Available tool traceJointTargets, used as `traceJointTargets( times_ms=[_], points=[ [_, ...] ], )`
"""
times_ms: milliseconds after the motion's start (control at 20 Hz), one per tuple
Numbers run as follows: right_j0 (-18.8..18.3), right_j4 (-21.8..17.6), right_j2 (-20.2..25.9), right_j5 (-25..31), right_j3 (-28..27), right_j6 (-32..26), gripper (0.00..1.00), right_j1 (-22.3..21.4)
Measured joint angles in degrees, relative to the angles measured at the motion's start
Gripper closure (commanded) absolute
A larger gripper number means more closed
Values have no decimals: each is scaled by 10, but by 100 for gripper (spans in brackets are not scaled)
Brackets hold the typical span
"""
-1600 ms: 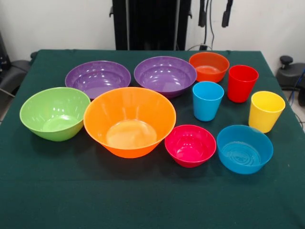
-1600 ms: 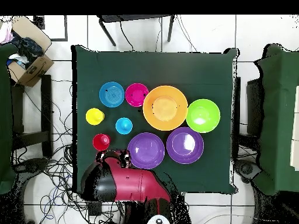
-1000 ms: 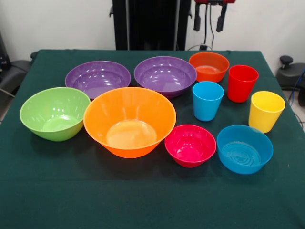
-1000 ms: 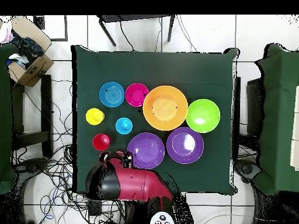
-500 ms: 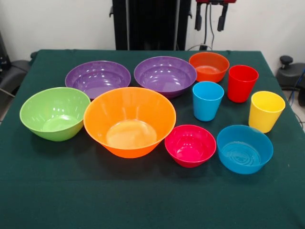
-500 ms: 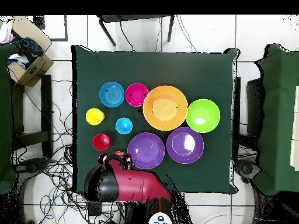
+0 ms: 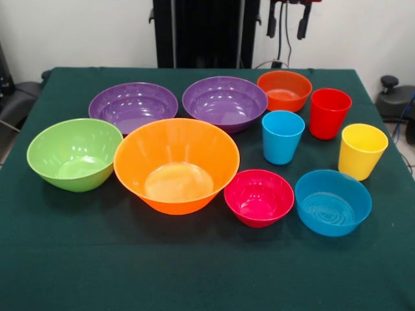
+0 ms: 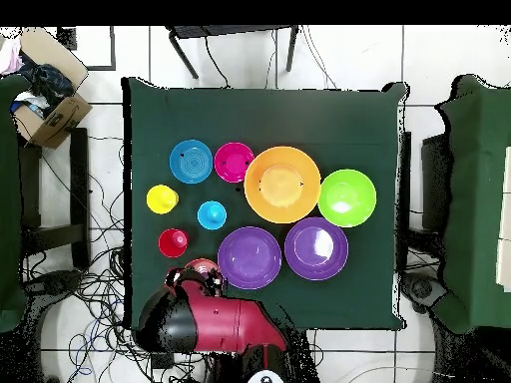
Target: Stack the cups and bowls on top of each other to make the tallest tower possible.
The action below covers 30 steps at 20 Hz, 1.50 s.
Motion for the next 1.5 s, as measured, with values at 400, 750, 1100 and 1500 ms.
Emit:
traceJointTargets(
  times_ms=[400, 750, 1100, 1500],
  points=[
    [1, 13, -17, 0, 13, 38, 0, -1],
    [13, 41, -42, 0, 32, 97, 0, -2],
    [24, 66, -62, -13, 62, 171, 0, 2],
    [18, 71, -62, -91, 91, 235, 0, 41]
  ],
)
